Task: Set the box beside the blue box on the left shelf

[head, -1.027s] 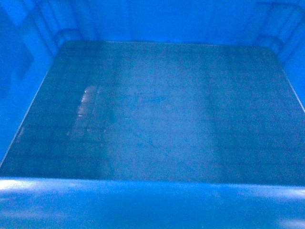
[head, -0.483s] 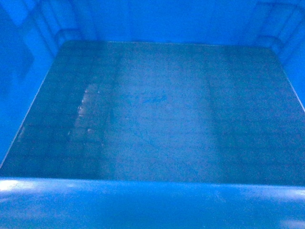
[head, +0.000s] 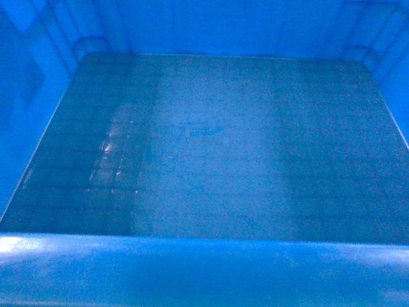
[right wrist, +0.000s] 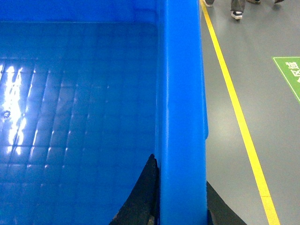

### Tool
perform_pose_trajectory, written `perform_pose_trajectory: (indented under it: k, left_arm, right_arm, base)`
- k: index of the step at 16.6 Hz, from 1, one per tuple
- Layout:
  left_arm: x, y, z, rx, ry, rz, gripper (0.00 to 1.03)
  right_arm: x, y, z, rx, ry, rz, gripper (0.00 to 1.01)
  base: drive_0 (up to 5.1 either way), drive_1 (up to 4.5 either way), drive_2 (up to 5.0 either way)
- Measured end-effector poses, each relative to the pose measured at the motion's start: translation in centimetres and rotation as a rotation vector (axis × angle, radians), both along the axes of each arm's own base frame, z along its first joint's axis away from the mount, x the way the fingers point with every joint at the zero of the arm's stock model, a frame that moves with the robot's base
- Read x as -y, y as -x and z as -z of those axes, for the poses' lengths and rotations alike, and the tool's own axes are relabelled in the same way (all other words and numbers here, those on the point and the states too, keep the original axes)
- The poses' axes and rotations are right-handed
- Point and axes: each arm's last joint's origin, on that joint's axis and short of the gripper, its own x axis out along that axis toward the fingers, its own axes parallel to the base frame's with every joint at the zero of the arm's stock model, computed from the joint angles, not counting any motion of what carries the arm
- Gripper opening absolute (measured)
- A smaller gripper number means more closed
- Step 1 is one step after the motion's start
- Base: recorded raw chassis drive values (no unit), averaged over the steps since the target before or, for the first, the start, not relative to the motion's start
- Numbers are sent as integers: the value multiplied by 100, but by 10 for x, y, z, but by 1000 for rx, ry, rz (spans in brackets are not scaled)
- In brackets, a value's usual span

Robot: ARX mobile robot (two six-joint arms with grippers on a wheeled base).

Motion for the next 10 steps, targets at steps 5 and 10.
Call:
perform_pose_trajectory:
  k: [5, 10]
  left_arm:
    - [0, 0, 0, -1, 0, 1, 8]
    - [0, 0, 0, -1, -1, 0, 8]
  right_arm:
    - [0, 0, 1, -5, 1, 0, 9]
    - [0, 0, 1, -6, 1, 0, 9]
  base:
    - [0, 428, -427]
    - [1, 428, -427]
